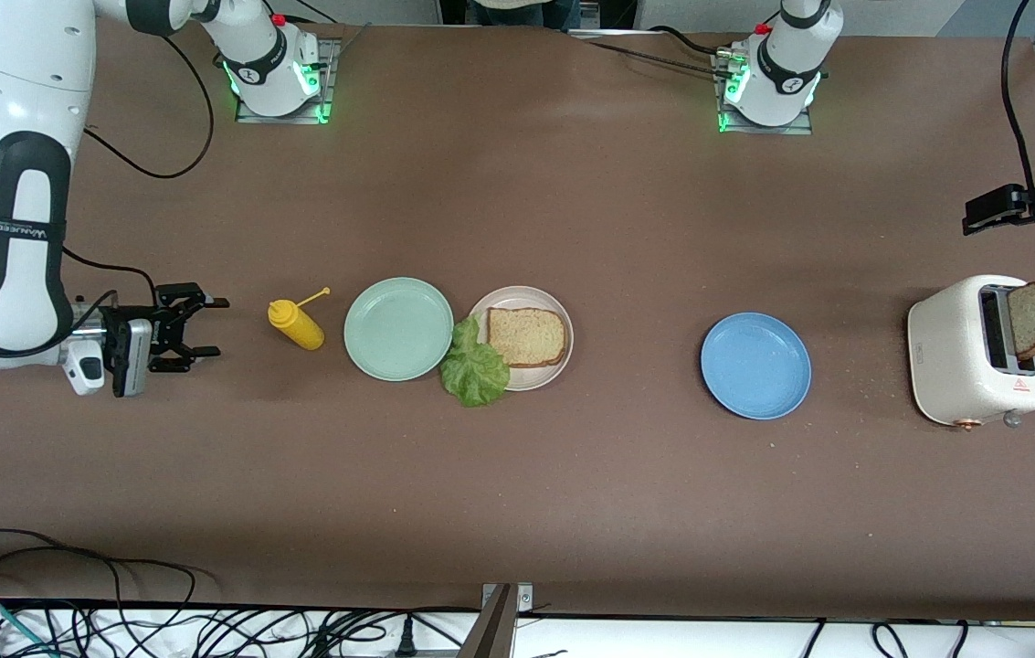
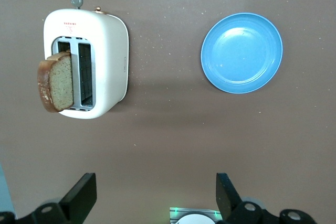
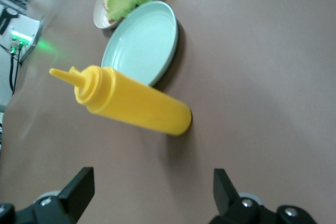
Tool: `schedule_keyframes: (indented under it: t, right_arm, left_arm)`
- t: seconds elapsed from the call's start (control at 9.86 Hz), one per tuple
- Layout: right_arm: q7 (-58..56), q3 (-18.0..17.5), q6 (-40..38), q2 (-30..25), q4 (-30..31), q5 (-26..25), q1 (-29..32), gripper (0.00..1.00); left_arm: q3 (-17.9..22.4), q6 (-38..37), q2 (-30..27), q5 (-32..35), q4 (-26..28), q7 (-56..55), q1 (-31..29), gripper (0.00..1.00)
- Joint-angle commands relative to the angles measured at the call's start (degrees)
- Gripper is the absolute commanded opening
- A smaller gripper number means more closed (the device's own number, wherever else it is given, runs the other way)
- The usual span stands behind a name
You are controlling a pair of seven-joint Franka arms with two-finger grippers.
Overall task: Make sandwich on beige plate with both arms
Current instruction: 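Move the right gripper back toward the yellow mustard bottle, then grasp the yellow mustard bottle with the right gripper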
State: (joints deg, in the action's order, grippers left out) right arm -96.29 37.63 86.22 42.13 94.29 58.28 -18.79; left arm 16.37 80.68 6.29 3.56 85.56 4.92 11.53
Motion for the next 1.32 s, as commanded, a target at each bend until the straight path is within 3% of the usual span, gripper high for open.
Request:
schedule_keyframes:
  t: [0.0, 0.51, 1.22]
  right_arm:
    - [-8.7, -0.7, -3.2, 2.4, -0.5, 6.5, 1.5, 1.0]
    - [-29.0, -8.8, -8.8, 5.2, -0.6, 10.4, 7.9, 1.0]
    - [-35.4, -11.7, -8.4, 7.1, -0.8, 12.7, 8.0, 1.0]
  left_arm:
    - [-0.3, -0.3, 0.5, 1.7, -1.3, 1.0, -0.2, 1.0]
    - [-0.3, -0.3, 0.5, 1.6, -1.3, 1.1, -0.2, 1.0]
    - [-0.3, -0.3, 0.5, 1.6, -1.3, 1.0, -0.2, 1.0]
